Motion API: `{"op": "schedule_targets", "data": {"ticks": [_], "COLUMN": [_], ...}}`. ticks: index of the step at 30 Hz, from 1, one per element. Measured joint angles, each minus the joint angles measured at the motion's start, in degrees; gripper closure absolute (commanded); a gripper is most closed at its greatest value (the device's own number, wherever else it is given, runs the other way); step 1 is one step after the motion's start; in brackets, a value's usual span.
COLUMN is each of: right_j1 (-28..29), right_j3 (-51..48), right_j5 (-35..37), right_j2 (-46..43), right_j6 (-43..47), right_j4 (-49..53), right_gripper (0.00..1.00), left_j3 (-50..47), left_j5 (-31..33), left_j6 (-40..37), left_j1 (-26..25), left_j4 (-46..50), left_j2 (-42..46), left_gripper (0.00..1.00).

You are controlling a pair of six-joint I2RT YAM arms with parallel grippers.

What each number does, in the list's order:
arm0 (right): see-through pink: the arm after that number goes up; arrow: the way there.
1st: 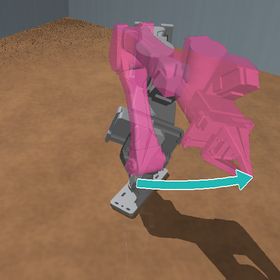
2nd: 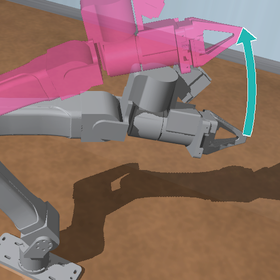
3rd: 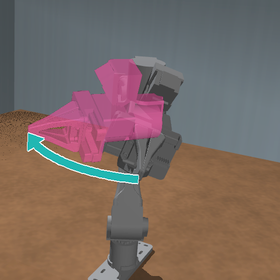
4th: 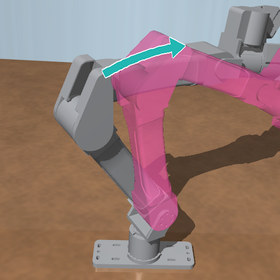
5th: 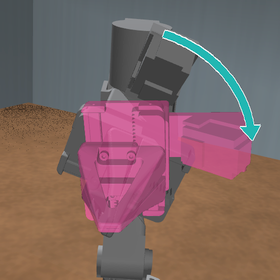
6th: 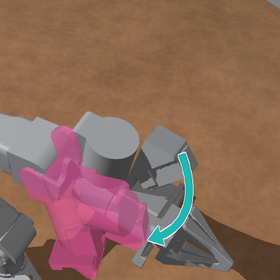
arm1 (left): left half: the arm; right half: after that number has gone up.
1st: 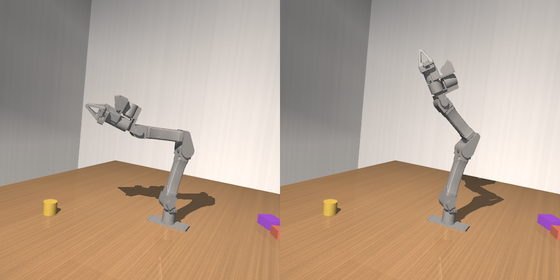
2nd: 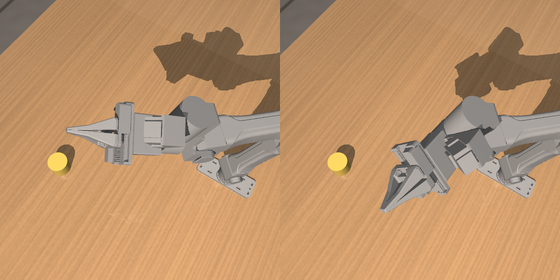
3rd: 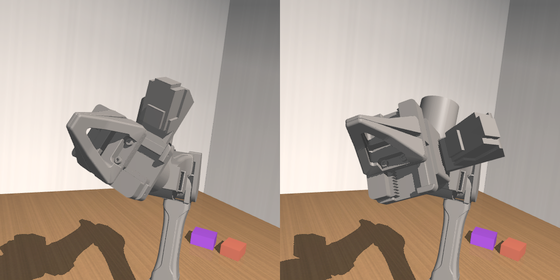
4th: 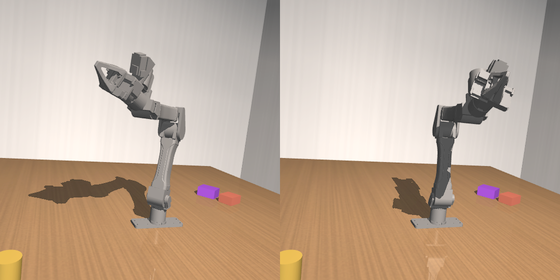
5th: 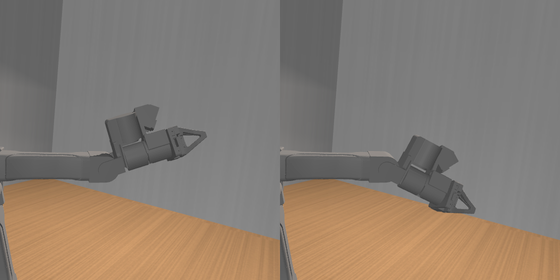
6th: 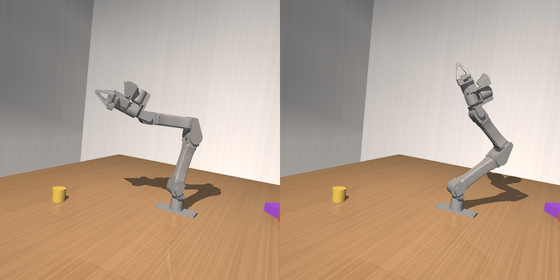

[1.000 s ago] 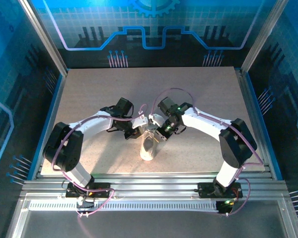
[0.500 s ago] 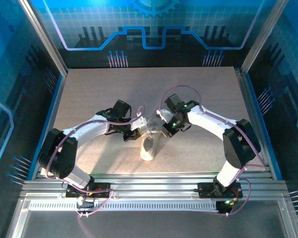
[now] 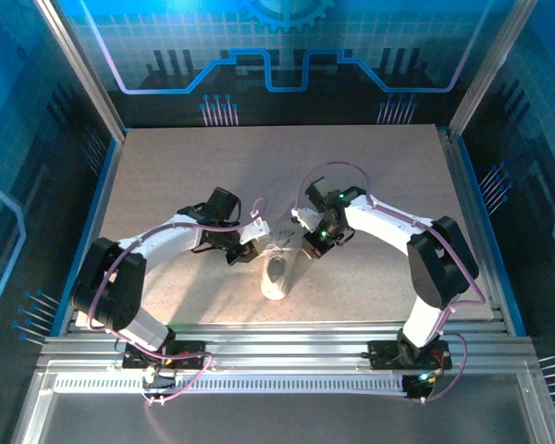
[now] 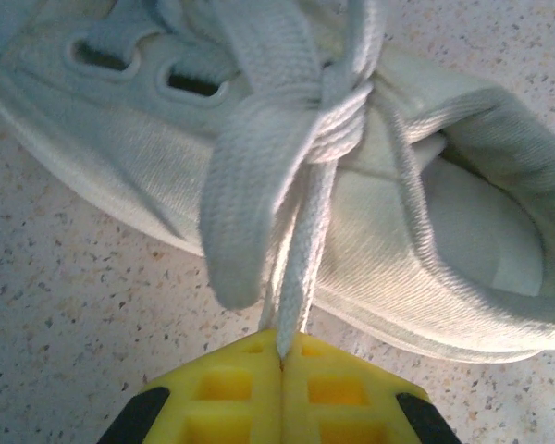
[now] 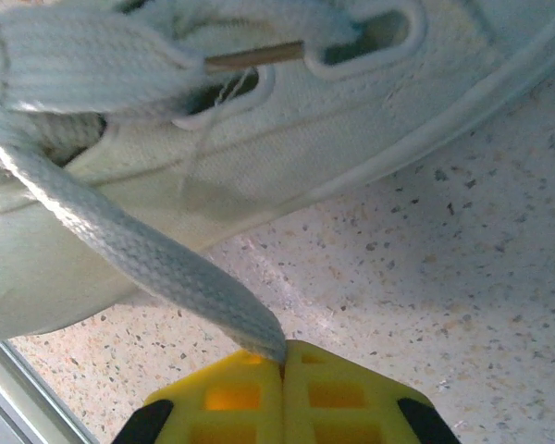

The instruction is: Tie the shoes

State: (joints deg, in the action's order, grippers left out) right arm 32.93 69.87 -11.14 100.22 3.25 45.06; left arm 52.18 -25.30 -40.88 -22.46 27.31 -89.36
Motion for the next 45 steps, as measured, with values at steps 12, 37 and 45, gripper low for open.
{"op": "schedule_targets", "data": {"ticks": [12, 37, 45], "right_j1": [-0.02, -4.35, -5.38], "right_j3": [0.00, -2.51, 1.90], "right_j5": [-1.20, -0.15, -0.74], "right_j2": [0.24, -6.67, -7.93], "right_j6": [-1.09, -3.28, -4.81], "right_j4": [1.79, 5.14, 5.92], "right_gripper": [1.00, 0.44, 0.45], "left_j3": [0.07, -3.82, -1.42], "left_j5": [-2.01, -0.39, 0.07], "left_j6": [-1.53, -1.05, -0.81], "left_j1": [1.70, 5.55, 8.26], "left_j4": [0.50, -2.34, -3.10], "left_j2": [-1.92, 5.88, 10.95], "left_gripper": [1.00, 0.48, 0.48]}}
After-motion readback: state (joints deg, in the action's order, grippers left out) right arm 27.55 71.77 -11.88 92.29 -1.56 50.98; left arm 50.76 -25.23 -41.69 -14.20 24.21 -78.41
